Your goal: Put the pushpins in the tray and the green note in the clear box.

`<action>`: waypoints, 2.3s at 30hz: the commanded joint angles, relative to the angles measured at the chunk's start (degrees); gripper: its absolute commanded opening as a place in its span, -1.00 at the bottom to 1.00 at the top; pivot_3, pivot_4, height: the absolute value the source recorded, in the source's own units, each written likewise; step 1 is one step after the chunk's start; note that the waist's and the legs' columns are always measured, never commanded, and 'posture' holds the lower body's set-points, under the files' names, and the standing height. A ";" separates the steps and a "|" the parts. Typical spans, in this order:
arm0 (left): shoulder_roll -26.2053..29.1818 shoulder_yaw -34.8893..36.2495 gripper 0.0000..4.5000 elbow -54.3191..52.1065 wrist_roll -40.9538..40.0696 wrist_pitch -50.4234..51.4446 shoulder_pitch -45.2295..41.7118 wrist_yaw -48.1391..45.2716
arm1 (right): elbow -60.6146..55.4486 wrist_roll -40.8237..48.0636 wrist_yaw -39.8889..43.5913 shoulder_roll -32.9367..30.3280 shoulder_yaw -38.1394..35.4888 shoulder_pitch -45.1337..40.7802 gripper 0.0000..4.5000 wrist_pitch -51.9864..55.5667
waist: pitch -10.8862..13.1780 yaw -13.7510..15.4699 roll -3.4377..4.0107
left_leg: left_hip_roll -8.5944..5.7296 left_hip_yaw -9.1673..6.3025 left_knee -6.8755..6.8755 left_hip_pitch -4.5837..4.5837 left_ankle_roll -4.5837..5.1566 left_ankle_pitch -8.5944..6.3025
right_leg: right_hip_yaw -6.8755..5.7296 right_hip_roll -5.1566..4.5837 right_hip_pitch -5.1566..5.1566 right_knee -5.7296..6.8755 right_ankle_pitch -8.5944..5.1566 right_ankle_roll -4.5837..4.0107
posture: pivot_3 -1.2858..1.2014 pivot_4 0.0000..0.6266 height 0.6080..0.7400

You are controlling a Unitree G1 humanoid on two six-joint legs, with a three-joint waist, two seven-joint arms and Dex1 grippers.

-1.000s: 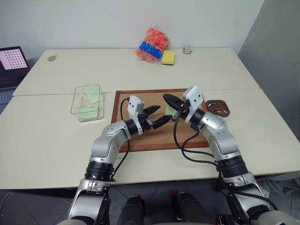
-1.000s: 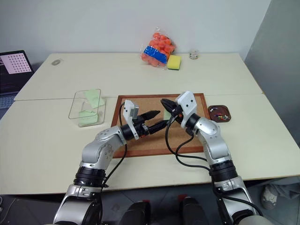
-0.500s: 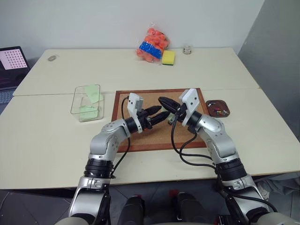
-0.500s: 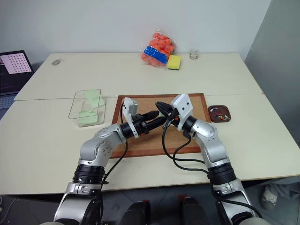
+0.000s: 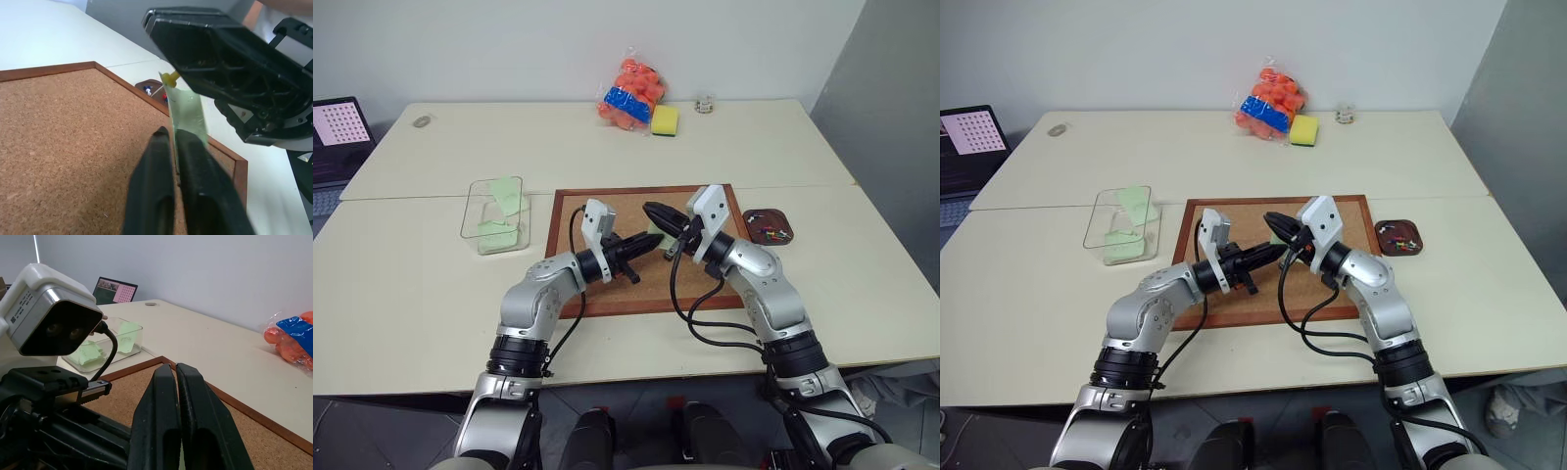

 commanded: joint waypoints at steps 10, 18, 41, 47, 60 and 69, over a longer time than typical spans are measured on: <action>-1.33 2.36 -0.98 -1.51 -2.35 3.72 -0.90 4.05 | -3.87 1.13 0.23 0.06 -0.39 -0.37 -1.00 -0.19 | 0.00 0.00 0.00 | 0.00 0.00 0.00 0.00 0.00 0.00 | 0.00 0.00 0.00 0.00 0.00 0.00 | 0.03 -0.52 1.00; -1.13 3.58 -0.98 0.21 -2.54 6.19 -0.97 6.58 | -5.36 1.76 -0.58 0.01 -1.38 0.01 -1.00 0.97 | 0.00 0.00 0.00 | 0.00 -0.02 0.00 0.00 0.00 0.00 | -0.01 0.00 0.00 0.00 -0.01 0.02 | 0.03 -0.52 1.00; 3.59 1.49 -0.16 -4.24 -3.42 6.18 0.92 -1.40 | -2.74 2.03 -0.29 -2.23 -4.05 -1.74 -1.00 0.63 | 0.01 0.05 -0.01 | -0.01 0.00 -0.01 -0.01 0.00 0.00 | 0.00 -0.01 0.00 -0.02 -0.01 0.01 | 0.03 -0.52 1.00; 2.24 2.26 0.15 -4.30 -3.72 6.03 0.10 -0.21 | -2.87 2.23 -0.06 -1.85 -3.68 -1.82 -1.00 0.66 | 0.01 0.03 -0.01 | 0.00 0.00 -0.01 -0.01 0.00 0.00 | 0.00 -0.01 0.00 -0.03 -0.01 0.01 | 0.03 -0.52 1.00; 1.45 2.98 0.15 -3.31 -5.00 6.56 -2.15 -0.07 | -6.35 3.07 0.54 -0.80 -0.95 1.82 -1.00 2.37 | 0.01 0.03 -0.01 | -0.01 0.00 -0.01 -0.01 0.00 0.00 | 0.00 -0.01 0.00 -0.03 -0.01 0.01 | 0.03 -0.52 1.00; 1.74 1.62 -0.40 -4.52 -4.89 6.94 -1.29 -1.67 | -7.08 3.39 0.43 -0.35 -0.46 1.78 -1.00 2.91 | 0.01 0.03 -0.01 | -0.01 -0.01 -0.01 -0.01 0.00 0.00 | -0.01 -0.01 0.00 -0.03 -0.02 0.03 | 0.03 -0.52 1.00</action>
